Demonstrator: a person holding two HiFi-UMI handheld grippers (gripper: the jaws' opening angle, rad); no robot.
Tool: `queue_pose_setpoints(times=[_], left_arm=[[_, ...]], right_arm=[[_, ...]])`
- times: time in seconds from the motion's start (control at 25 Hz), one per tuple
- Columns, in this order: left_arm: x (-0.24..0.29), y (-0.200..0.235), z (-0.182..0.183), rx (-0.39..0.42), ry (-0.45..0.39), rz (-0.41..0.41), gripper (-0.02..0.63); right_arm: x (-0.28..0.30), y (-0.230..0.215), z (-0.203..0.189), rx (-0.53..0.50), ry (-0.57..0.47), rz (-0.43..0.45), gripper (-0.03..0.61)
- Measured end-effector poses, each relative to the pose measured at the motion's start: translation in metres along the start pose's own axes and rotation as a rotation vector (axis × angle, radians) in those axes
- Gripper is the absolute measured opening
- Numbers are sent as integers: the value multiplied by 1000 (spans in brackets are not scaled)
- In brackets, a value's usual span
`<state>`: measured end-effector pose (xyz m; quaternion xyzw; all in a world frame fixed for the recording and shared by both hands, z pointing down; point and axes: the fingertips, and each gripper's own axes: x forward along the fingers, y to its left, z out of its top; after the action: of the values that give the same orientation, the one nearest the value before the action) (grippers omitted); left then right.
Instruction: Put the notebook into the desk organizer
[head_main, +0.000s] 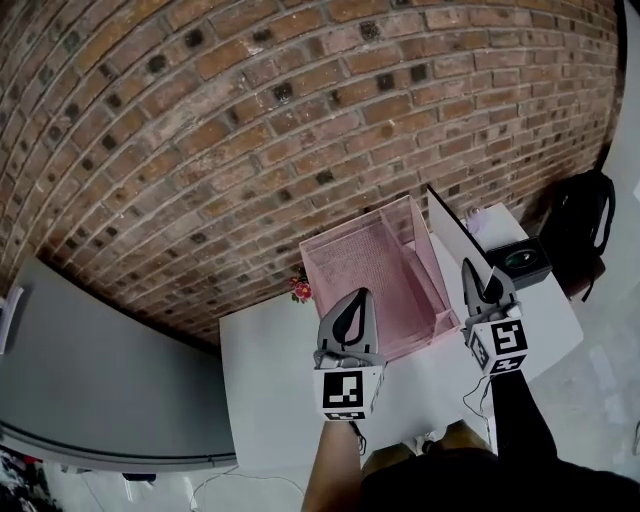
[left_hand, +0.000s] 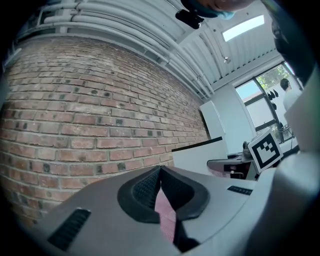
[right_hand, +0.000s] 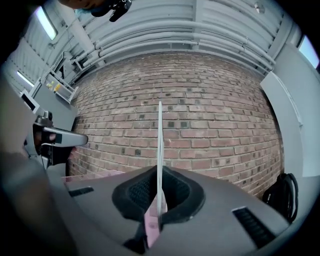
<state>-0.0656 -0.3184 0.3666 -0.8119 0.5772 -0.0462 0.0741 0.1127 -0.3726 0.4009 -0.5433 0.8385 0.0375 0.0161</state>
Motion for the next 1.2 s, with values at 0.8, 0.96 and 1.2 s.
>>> queue_pose_setpoints(times=[0.8, 0.96, 1.2], left_arm=[[22, -2, -29, -35, 57, 44, 15], [24, -3, -32, -51, 62, 38, 14], [27, -5, -39, -54, 77, 37, 14]], right_arm=[[48, 8, -74, 39, 203, 112, 26], [50, 9, -99, 60, 289, 126, 26], [51, 13, -126, 69, 383, 128, 26]])
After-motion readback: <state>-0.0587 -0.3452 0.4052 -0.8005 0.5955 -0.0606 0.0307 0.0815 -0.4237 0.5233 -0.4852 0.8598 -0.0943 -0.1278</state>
